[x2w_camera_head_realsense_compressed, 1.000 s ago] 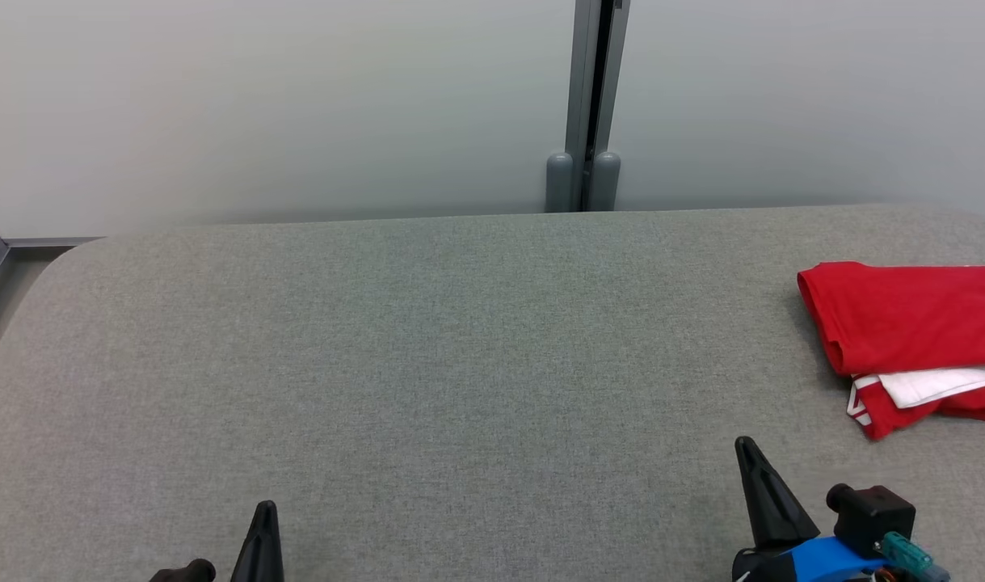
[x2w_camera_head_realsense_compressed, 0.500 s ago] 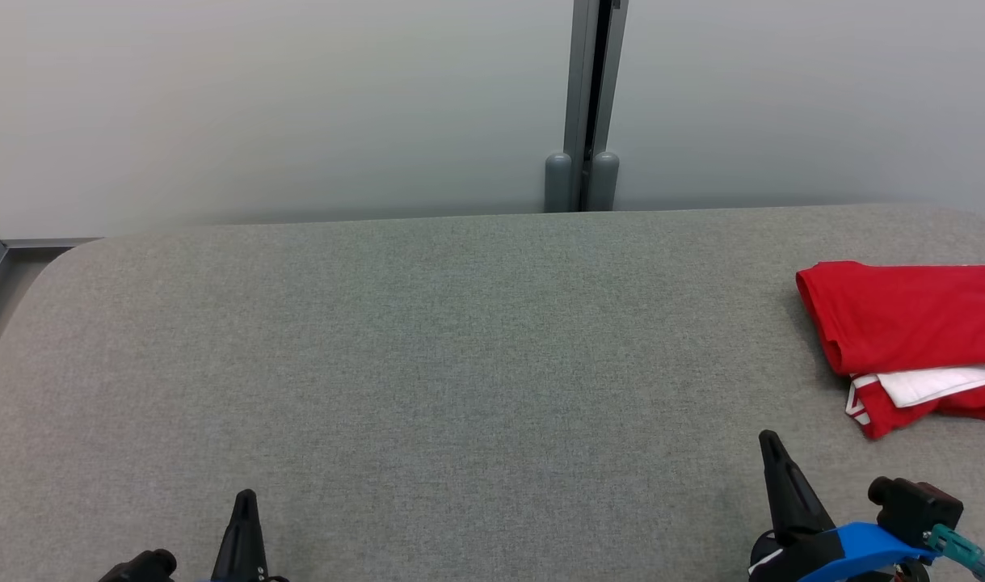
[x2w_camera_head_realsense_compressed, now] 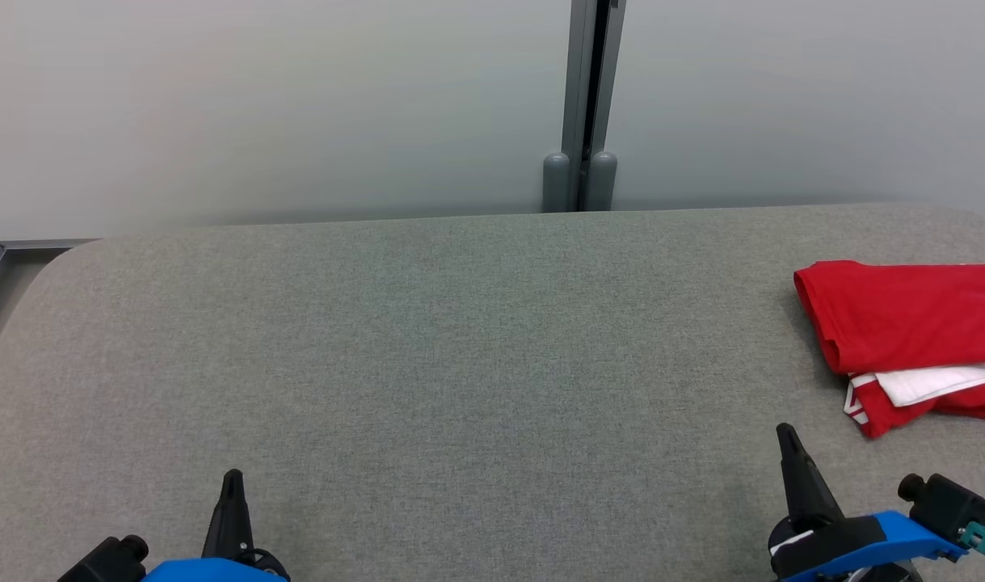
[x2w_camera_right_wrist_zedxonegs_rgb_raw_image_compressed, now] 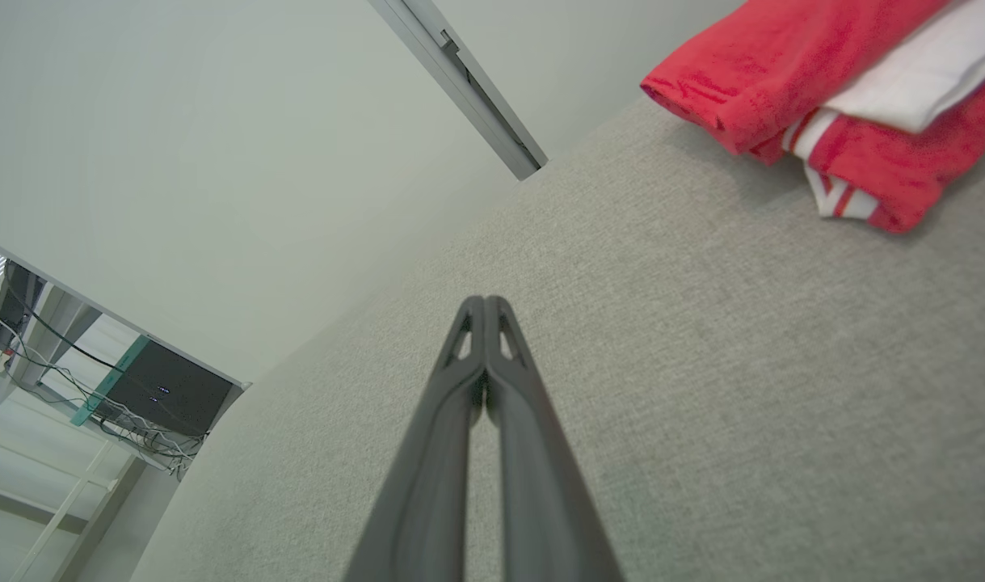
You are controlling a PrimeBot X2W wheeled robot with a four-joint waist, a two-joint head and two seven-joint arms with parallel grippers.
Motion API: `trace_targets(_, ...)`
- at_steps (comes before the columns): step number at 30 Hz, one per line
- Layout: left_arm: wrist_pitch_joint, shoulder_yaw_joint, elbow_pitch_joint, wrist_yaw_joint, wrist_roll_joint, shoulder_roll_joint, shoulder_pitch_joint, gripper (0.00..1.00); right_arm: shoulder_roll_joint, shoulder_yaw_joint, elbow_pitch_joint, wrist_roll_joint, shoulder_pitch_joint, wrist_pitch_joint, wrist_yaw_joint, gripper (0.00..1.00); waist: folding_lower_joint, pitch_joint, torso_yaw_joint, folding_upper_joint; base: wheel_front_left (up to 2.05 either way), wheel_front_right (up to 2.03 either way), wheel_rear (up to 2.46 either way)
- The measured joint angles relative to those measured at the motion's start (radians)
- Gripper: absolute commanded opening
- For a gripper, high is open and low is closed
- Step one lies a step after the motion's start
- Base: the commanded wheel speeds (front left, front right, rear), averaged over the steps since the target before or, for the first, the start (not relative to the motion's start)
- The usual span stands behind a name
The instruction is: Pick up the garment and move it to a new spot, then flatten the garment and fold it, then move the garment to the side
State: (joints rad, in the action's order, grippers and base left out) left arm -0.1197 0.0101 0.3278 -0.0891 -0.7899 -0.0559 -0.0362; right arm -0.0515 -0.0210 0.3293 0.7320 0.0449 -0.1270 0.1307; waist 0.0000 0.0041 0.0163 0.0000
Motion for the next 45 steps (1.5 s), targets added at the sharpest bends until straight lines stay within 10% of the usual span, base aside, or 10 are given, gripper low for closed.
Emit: trace_targets(45, 0.136, -0.07, -0.045, -0.022, -0.472, 0.003, 0.08, 0.0, -0.001, 0.072, -0.049, 0.507, 0.032, 0.135, 0.0, 0.0, 0.0, 0.0, -0.008, 0.0, 0.0, 0.0, 0.0)
